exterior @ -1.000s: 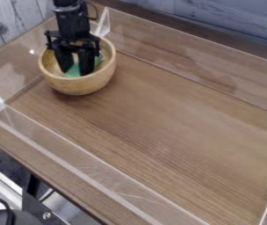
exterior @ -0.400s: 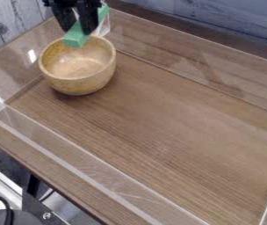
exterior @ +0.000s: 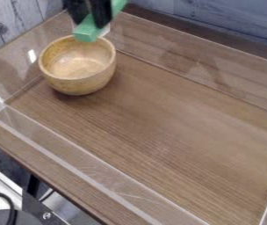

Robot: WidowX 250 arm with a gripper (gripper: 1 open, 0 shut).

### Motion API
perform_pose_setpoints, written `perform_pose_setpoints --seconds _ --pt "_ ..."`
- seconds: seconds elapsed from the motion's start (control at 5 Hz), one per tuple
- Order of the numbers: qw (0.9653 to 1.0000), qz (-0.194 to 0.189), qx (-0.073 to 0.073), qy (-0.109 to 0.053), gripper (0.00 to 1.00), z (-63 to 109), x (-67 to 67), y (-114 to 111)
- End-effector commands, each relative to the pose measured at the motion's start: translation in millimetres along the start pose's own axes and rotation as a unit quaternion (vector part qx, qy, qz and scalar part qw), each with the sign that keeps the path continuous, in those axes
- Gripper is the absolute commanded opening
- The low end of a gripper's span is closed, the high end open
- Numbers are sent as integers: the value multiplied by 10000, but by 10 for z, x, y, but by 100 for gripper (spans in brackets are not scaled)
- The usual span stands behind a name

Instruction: Remove the green block from inside the brown bowl and put it on the table

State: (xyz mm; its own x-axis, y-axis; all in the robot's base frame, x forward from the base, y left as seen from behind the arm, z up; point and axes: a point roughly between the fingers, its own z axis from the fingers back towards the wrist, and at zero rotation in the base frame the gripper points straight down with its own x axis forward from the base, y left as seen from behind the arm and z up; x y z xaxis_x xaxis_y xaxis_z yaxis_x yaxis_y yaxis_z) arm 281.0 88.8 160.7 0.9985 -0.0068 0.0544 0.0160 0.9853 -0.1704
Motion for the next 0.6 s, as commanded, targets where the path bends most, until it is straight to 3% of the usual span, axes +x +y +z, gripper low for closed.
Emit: perform_pose_setpoints --seconds 0.0,0.4 --pt "9980 -616 62 -120 0 41 15 -430" --pt "9933 -1149 51 106 0 -411 -15 -1105"
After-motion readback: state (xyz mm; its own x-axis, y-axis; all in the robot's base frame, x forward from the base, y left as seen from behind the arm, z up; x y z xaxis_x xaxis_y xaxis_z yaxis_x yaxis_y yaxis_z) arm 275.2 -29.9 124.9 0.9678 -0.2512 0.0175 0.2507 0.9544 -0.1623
